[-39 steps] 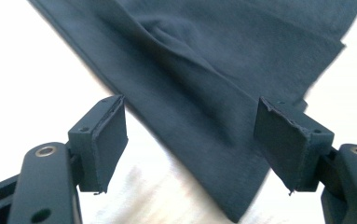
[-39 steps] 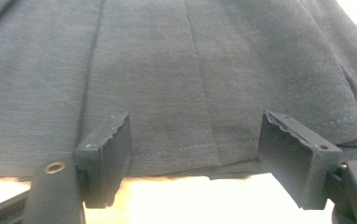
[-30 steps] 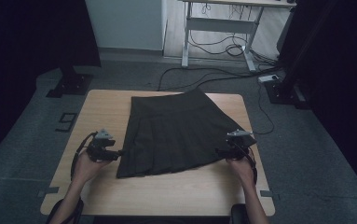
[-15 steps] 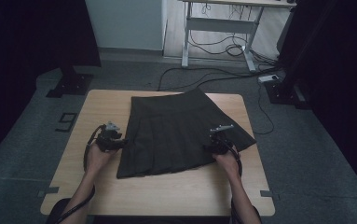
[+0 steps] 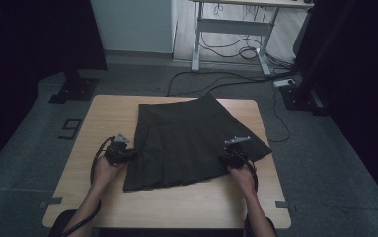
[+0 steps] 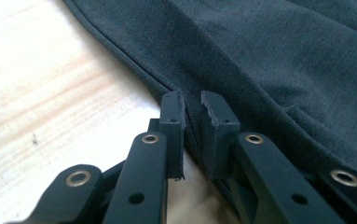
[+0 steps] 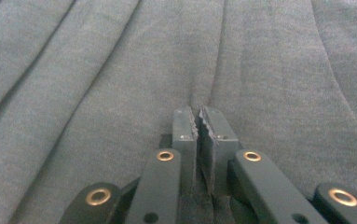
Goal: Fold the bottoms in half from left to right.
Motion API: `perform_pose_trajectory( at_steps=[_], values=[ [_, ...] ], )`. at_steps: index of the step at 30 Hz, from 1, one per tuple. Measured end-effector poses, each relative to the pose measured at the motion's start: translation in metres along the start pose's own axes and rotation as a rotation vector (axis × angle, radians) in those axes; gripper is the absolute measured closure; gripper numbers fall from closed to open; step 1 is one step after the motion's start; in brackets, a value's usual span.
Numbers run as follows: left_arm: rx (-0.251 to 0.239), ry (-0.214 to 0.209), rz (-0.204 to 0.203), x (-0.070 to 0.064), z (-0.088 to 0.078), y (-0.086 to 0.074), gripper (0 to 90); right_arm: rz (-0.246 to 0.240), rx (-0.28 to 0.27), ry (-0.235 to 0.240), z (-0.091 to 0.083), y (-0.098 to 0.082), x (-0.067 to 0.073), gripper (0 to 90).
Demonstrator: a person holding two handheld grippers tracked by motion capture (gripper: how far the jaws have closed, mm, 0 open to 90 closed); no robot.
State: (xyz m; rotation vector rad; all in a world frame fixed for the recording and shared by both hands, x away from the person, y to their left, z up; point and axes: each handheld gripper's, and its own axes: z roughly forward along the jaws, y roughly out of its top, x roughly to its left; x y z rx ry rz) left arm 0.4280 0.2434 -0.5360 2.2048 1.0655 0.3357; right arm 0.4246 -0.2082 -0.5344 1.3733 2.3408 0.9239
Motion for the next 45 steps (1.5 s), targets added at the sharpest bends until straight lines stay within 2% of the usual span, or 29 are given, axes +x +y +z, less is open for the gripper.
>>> perform_pose_trajectory(
  at_steps=[12,14,18,24,33,38,39,40,41,42,44,45],
  values=[
    [0.010,-0.031,0.041,-0.026,-0.018,-0.021,77.5,-0.015,0.007,0.037,-0.021,-0.027,0.008,84.5],
    [0.009,-0.033,0.053,-0.035,-0.023,-0.028,77.1,-0.025,0.008,0.039,-0.026,-0.032,0.011,84.3],
    [0.009,-0.040,0.073,-0.045,-0.029,-0.036,76.8,-0.034,0.006,0.039,-0.032,-0.040,0.015,84.2],
    [0.002,-0.060,0.074,-0.055,-0.036,-0.046,75.2,-0.040,0.008,0.044,-0.042,-0.053,0.020,84.1],
    [-0.002,-0.067,0.082,-0.073,-0.045,-0.058,73.3,-0.045,0.004,0.050,-0.056,-0.071,0.025,83.6],
    [-0.007,-0.089,0.075,-0.072,-0.045,-0.059,69.2,-0.034,-0.011,0.061,-0.059,-0.076,0.024,82.8],
    [-0.008,-0.093,0.067,-0.071,-0.045,-0.059,58.7,-0.030,-0.009,0.065,-0.059,-0.076,0.023,81.3],
    [-0.007,-0.086,0.066,-0.071,-0.044,-0.059,53.6,-0.029,-0.011,0.067,-0.059,-0.077,0.023,80.3],
    [-0.004,-0.076,0.071,-0.070,-0.044,-0.058,53.6,-0.029,-0.011,0.067,-0.059,-0.077,0.023,80.3],
    [0.000,-0.065,0.073,-0.068,-0.043,-0.057,47.8,-0.027,-0.016,0.075,-0.059,-0.077,0.023,77.7],
    [0.003,-0.050,0.048,-0.061,-0.041,-0.052,36.9,-0.027,-0.034,0.104,-0.059,-0.080,0.022,72.0],
    [-0.003,-0.050,0.037,-0.059,-0.041,-0.050,35.0,-0.028,-0.036,0.104,-0.059,-0.080,0.022,71.1]
  ],
)
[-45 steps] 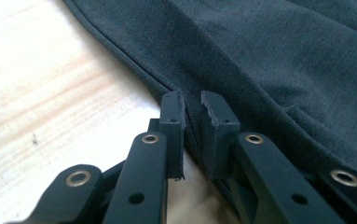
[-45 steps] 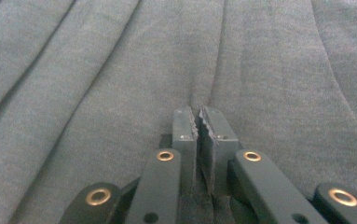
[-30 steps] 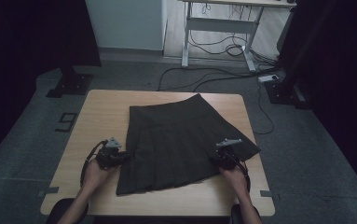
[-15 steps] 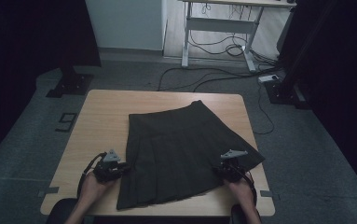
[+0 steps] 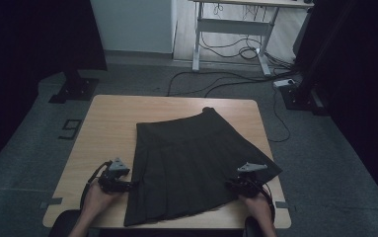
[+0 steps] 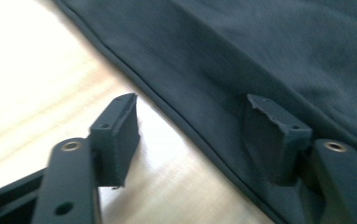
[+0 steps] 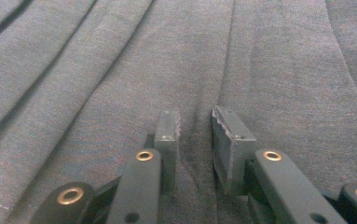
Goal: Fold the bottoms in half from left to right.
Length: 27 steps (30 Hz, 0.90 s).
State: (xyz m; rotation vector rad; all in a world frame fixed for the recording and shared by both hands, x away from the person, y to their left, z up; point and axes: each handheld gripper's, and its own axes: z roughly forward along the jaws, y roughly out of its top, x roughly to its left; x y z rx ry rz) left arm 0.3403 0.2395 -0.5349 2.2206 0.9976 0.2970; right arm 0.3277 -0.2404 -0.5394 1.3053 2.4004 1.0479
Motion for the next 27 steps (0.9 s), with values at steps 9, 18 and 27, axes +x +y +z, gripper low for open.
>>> perform_pose_trajectory(
  at_steps=[9,18,27],
  values=[
    [-0.078,-0.009,-0.091,0.034,-0.007,0.028,19.1,-0.006,-0.021,0.038,0.000,-0.003,0.001,59.9],
    [-0.102,0.047,-0.121,0.065,0.004,0.071,10.1,-0.032,-0.019,0.030,0.001,-0.003,0.005,54.6],
    [-0.055,0.125,-0.157,0.090,0.036,0.096,0.0,-0.059,-0.010,0.013,0.002,-0.002,0.010,49.8]
  ],
)
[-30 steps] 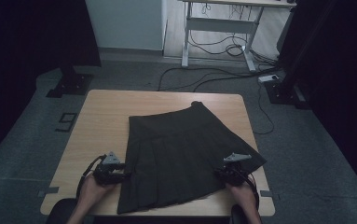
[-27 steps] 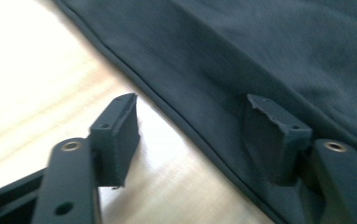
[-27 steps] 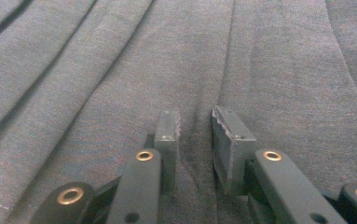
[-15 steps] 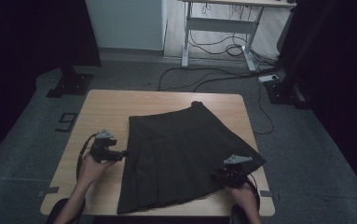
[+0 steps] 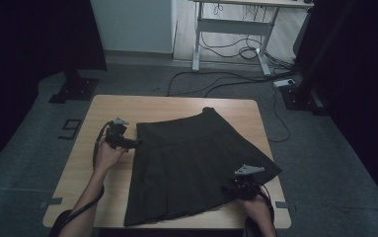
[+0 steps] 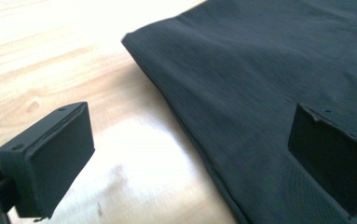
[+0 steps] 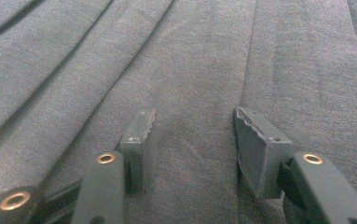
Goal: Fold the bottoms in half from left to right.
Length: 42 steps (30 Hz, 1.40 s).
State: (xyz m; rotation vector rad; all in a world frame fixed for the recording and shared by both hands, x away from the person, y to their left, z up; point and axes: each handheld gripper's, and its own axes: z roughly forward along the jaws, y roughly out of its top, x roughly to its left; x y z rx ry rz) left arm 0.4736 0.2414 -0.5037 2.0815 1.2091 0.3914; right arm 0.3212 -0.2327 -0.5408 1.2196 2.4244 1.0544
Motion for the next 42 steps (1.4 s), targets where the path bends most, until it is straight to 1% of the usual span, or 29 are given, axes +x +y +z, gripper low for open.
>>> perform_pose_trajectory(
  at_steps=[1,4,6,7,8,10,11,12,14,15,17,19,23,28,29,30,31,32,34,35,38,41,42],
  values=[
    [0.001,0.008,0.000,0.002,0.004,0.001,0.0,0.000,0.000,0.000,0.000,0.000,0.000,49.8],
    [-0.008,0.020,-0.016,0.005,0.015,0.005,0.0,-0.002,-0.001,0.000,0.000,0.000,0.000,48.6],
    [-0.006,0.027,-0.017,0.006,0.021,0.006,0.0,-0.004,-0.002,-0.001,0.001,0.000,0.001,48.0],
    [0.002,0.048,-0.015,0.007,0.028,0.007,0.0,-0.004,-0.002,-0.003,0.001,0.000,0.001,47.6],
    [0.002,0.048,-0.015,0.007,0.028,0.007,0.0,-0.004,-0.002,-0.003,0.001,0.000,0.001,47.6],
    [0.013,0.067,-0.020,0.007,0.037,0.005,0.0,-0.007,-0.001,-0.005,0.001,0.000,0.002,46.8],
    [0.018,0.092,-0.020,0.007,0.042,0.003,0.0,-0.008,0.001,-0.006,0.001,0.000,0.002,46.1],
    [0.018,0.092,-0.020,0.007,0.042,0.003,0.0,-0.008,0.001,-0.006,0.001,0.000,0.002,46.1],
    [0.024,0.097,-0.036,0.008,0.048,0.001,0.0,-0.011,0.000,-0.009,0.001,0.001,0.003,45.7],
    [0.027,0.104,-0.044,0.009,0.051,-0.001,0.0,-0.011,0.000,-0.009,0.001,0.001,0.003,45.7],
    [0.046,0.132,-0.043,0.009,0.055,-0.002,0.0,-0.012,0.001,-0.010,0.001,0.001,0.003,45.2],
    [0.034,0.123,-0.047,0.010,0.056,-0.004,0.0,-0.010,0.002,-0.006,0.001,0.001,0.004,43.9],
    [0.037,0.118,-0.044,0.011,0.056,-0.004,0.0,-0.017,0.006,-0.001,0.002,0.001,0.004,40.3],
    [0.038,0.120,-0.043,0.010,0.056,-0.004,0.0,-0.029,0.029,-0.007,0.003,0.004,0.008,32.1],
    [0.038,0.121,-0.044,0.010,0.056,-0.004,0.0,-0.029,0.029,-0.007,0.003,0.004,0.008,32.1],
    [0.038,0.122,-0.046,0.010,0.056,-0.004,0.0,-0.033,0.039,-0.023,0.002,0.006,0.010,28.0],
    [0.038,0.123,-0.047,0.010,0.056,-0.004,0.0,-0.033,0.039,-0.023,0.002,0.006,0.010,28.0],
    [0.036,0.122,-0.047,0.010,0.056,-0.004,0.0,-0.042,0.038,-0.037,0.001,0.010,0.014,24.5],
    [0.033,0.119,-0.042,0.010,0.056,-0.004,0.4,-0.058,0.028,-0.040,0.000,0.015,0.019,21.1],
    [0.033,0.119,-0.042,0.010,0.056,-0.004,0.7,-0.058,0.028,-0.040,0.000,0.015,0.019,21.1],
    [0.028,0.112,-0.037,0.010,0.055,-0.005,1.9,-0.092,0.010,-0.038,0.001,0.025,0.030,15.1],
    [0.021,0.108,-0.032,0.009,0.055,-0.005,4.7,-0.123,-0.009,-0.013,0.003,0.038,0.042,13.3],
    [0.021,0.108,-0.032,0.009,0.055,-0.005,4.7,-0.142,-0.017,0.011,0.007,0.046,0.051,10.4]
  ],
)
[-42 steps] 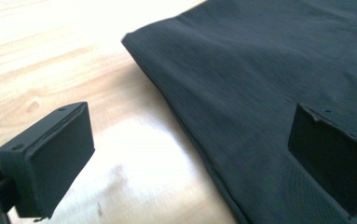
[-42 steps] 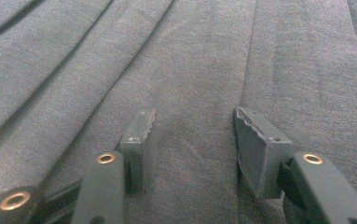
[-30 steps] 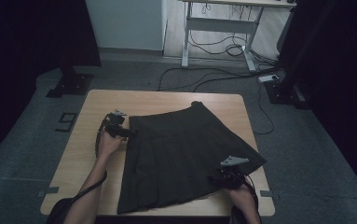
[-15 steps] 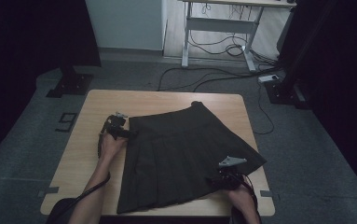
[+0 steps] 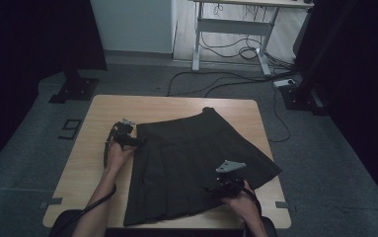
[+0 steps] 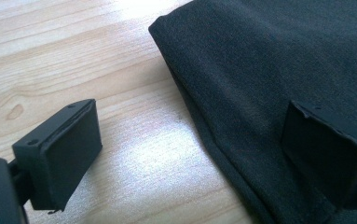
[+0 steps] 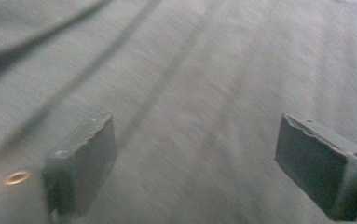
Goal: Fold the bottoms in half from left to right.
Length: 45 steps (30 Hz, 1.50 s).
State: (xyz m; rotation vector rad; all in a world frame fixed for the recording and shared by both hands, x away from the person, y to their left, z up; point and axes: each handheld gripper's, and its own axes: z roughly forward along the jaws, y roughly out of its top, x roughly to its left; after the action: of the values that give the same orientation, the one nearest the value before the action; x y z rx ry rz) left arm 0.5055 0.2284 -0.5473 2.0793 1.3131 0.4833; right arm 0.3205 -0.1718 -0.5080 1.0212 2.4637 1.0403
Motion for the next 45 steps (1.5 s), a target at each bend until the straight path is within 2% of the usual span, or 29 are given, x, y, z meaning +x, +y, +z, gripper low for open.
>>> perform_pose_trajectory(
  at_steps=[1,2,4,6,7,8,9,10,12,13,14,16,17,21,23,24,25,28,29,30,33,34,37,38,39,41,43,45],
  values=[
    [0.000,0.000,0.000,0.000,0.000,0.000,4.7,0.000,0.000,0.000,0.000,0.000,0.000,10.4],
    [-0.001,0.001,-0.001,0.000,0.000,0.000,4.8,-0.023,-0.003,0.029,0.005,0.010,0.008,4.4],
    [-0.001,0.001,-0.001,0.000,0.000,0.000,4.7,-0.052,-0.008,0.054,0.011,0.019,0.018,1.0],
    [-0.002,0.001,-0.001,0.000,0.000,0.000,4.8,-0.078,-0.006,0.078,0.016,0.027,0.027,0.0],
    [-0.002,0.001,-0.001,0.000,0.000,0.000,4.8,-0.078,-0.006,0.078,0.016,0.027,0.027,0.0],
    [-0.002,0.000,-0.001,0.000,0.000,0.000,4.8,-0.109,-0.001,0.114,0.024,0.035,0.040,0.0],
    [-0.002,0.000,-0.001,0.000,0.000,0.000,4.8,-0.109,-0.001,0.114,0.024,0.035,0.040,0.0],
    [-0.002,0.000,-0.002,0.000,0.000,0.000,4.8,-0.137,0.010,0.143,0.032,0.041,0.051,0.0],
    [-0.002,0.000,-0.001,0.000,0.000,0.000,4.8,-0.164,0.020,0.171,0.040,0.047,0.063,0.0],
    [-0.003,0.000,-0.003,0.000,0.000,0.000,4.8,-0.164,0.020,0.171,0.040,0.047,0.063,0.0],
    [-0.002,0.000,-0.003,0.000,0.000,0.000,4.8,-0.188,0.026,0.196,0.047,0.051,0.074,0.0],
    [-0.001,0.000,-0.003,0.000,0.000,0.000,4.8,-0.193,0.029,0.207,0.050,0.052,0.078,0.0],
    [-0.001,0.000,-0.003,0.000,0.000,0.000,4.9,-0.217,0.037,0.233,0.057,0.056,0.089,0.0],
    [-0.001,-0.001,-0.003,0.000,0.000,0.000,5.0,-0.249,0.046,0.263,0.065,0.061,0.104,0.0],
    [-0.001,-0.001,-0.003,0.000,0.000,0.000,5.0,-0.268,0.042,0.289,0.069,0.063,0.113,0.0],
    [-0.001,-0.001,-0.003,0.000,0.000,0.000,5.0,-0.278,0.042,0.325,0.073,0.065,0.122,0.0],
    [-0.002,-0.001,-0.003,0.000,0.000,0.000,5.0,-0.278,0.042,0.325,0.073,0.065,0.122,0.0],
    [-0.001,-0.002,-0.002,0.000,0.000,0.000,4.7,-0.317,0.062,0.360,0.081,0.066,0.137,0.0],
    [-0.001,-0.004,-0.002,0.000,0.000,0.000,4.7,-0.317,0.062,0.360,0.081,0.066,0.137,0.0],
    [-0.001,-0.004,-0.002,0.000,0.000,0.000,4.3,-0.335,0.071,0.372,0.085,0.067,0.144,0.0],
    [0.007,-0.016,0.006,0.000,0.000,0.000,2.4,-0.360,0.085,0.373,0.089,0.066,0.152,0.0],
    [0.012,-0.019,0.012,-0.001,0.001,0.000,0.0,-0.395,0.108,0.373,0.094,0.064,0.158,0.0],
    [0.011,-0.020,0.012,-0.001,0.001,0.000,0.0,-0.411,0.129,0.376,0.098,0.062,0.163,0.0],
    [0.012,-0.019,0.012,-0.001,0.000,0.000,0.0,-0.446,0.146,0.378,0.103,0.059,0.166,0.0],
    [0.012,-0.019,0.012,-0.001,0.000,0.000,0.1,-0.446,0.146,0.378,0.103,0.059,0.166,0.0],
    [0.012,-0.017,0.014,-0.001,0.000,0.000,0.2,-0.480,0.164,0.361,0.106,0.055,0.170,0.0],
    [0.012,-0.016,0.013,-0.001,0.000,0.000,0.9,-0.475,0.153,0.358,0.106,0.054,0.170,2.7],
    [0.001,-0.021,0.018,-0.001,-0.001,-0.001,3.0,-0.470,0.145,0.358,0.104,0.055,0.167,10.0]
  ],
)
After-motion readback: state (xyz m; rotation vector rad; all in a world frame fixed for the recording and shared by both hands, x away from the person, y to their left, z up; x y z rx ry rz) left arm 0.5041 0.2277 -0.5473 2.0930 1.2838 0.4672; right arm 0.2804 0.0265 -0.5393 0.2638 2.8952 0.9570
